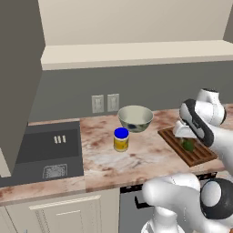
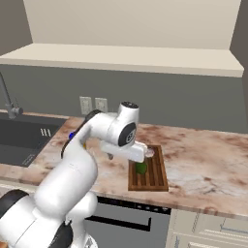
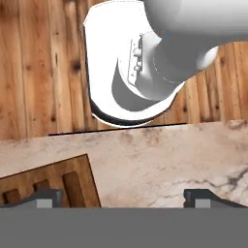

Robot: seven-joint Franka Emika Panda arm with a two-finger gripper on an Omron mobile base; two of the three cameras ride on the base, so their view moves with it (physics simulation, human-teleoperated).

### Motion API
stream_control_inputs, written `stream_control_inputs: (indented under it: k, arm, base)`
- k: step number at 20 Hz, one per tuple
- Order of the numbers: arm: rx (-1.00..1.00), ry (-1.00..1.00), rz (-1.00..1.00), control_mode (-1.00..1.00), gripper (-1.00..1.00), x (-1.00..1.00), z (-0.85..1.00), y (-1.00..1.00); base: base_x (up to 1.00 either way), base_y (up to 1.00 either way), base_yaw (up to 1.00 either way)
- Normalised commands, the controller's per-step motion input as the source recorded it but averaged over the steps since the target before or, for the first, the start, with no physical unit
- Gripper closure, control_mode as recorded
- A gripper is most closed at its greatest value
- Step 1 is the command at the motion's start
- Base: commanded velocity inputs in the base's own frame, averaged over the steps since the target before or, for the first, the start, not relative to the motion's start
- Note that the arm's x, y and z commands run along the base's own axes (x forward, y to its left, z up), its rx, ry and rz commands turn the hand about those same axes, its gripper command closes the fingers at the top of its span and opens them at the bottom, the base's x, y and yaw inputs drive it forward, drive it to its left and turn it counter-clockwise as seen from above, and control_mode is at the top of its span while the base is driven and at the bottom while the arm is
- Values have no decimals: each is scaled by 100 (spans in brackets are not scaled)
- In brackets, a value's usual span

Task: Open the cabinet. Place the bowl and condiment on the counter. Then place the lime and garlic on the cutting board.

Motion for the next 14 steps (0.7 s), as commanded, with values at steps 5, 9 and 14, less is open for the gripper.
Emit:
stream_control_inputs:
  k: [5, 9, 14]
  arm:
    - [-13, -16, 6, -100, -100, -90, 86, 100]
    - [-19, -13, 1, -100, -100, -63, 100, 100]
    - [-18, -13, 1, -100, -100, -65, 100, 84]
  base:
    - [0, 0, 0]
    - [0, 0, 0]
    - [0, 0, 0]
